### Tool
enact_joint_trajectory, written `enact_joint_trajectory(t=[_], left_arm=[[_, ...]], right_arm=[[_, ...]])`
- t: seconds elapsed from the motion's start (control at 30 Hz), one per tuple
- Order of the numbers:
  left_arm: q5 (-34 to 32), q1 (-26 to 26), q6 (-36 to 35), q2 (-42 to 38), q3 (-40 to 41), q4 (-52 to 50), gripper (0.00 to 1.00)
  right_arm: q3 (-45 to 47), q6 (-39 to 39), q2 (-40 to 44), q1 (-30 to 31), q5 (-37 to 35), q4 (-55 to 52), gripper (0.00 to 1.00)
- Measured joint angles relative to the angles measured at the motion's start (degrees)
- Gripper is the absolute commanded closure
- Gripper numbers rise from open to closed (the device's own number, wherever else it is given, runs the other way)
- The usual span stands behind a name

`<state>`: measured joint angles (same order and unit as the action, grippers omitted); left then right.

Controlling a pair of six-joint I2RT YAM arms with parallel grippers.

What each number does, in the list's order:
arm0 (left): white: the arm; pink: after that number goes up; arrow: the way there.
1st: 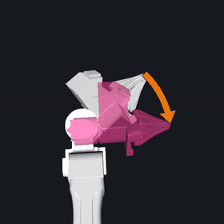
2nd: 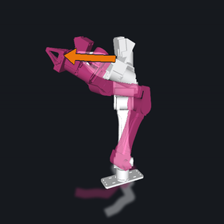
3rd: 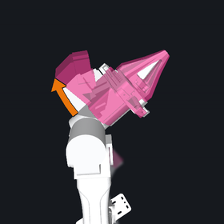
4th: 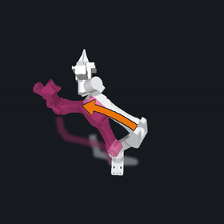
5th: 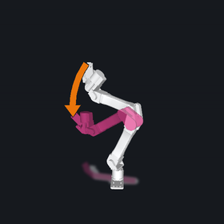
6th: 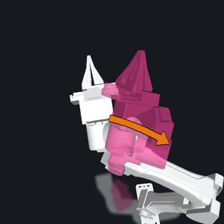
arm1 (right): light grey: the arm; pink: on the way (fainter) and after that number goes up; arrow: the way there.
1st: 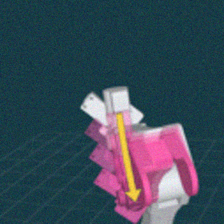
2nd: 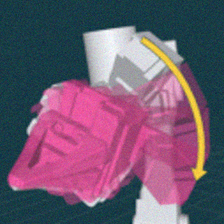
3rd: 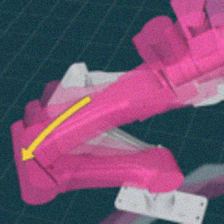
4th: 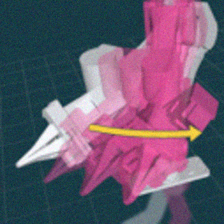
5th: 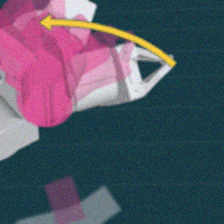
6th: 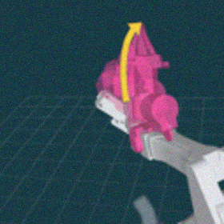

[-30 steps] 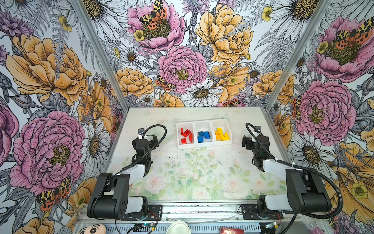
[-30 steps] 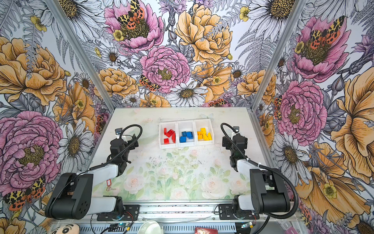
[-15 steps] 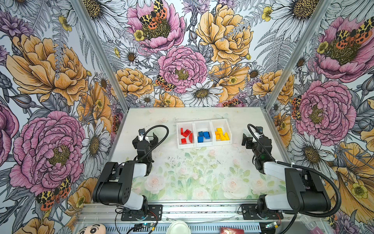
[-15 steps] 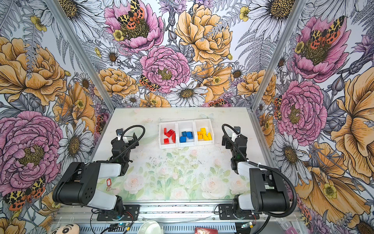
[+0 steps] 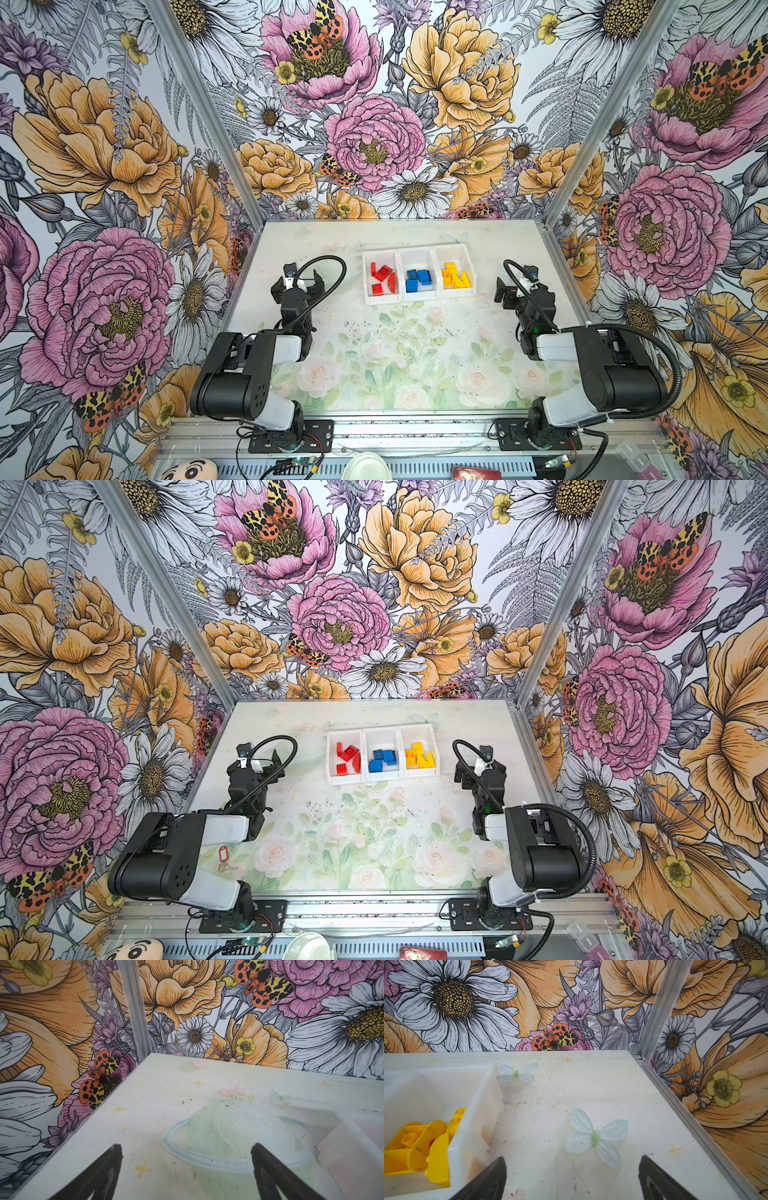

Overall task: Sort the legos into containers by color
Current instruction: Reset both arms

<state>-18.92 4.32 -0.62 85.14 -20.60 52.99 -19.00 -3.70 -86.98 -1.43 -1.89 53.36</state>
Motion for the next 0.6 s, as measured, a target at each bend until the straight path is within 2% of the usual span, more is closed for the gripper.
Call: enact_joint_trajectory(t=[0.33,0.43,0.6], left_arm=[[0.02,0.0,0.0,0.0,0.0,0.0,0.02],[0.02,0.0,0.0,0.0,0.0,-0.02,0.01],[0.02,0.0,0.0,0.0,0.0,0.0,0.01]], right_arm=[[0.04,-0.26,-0.17,2.27,-8.37,0.17,0.01],[0.02,-0.28,-0.17,2.67,-10.01,0.11,0.03],[-0.09,-0.24,-0.17,2.91,-11.3,0.07,0.01]])
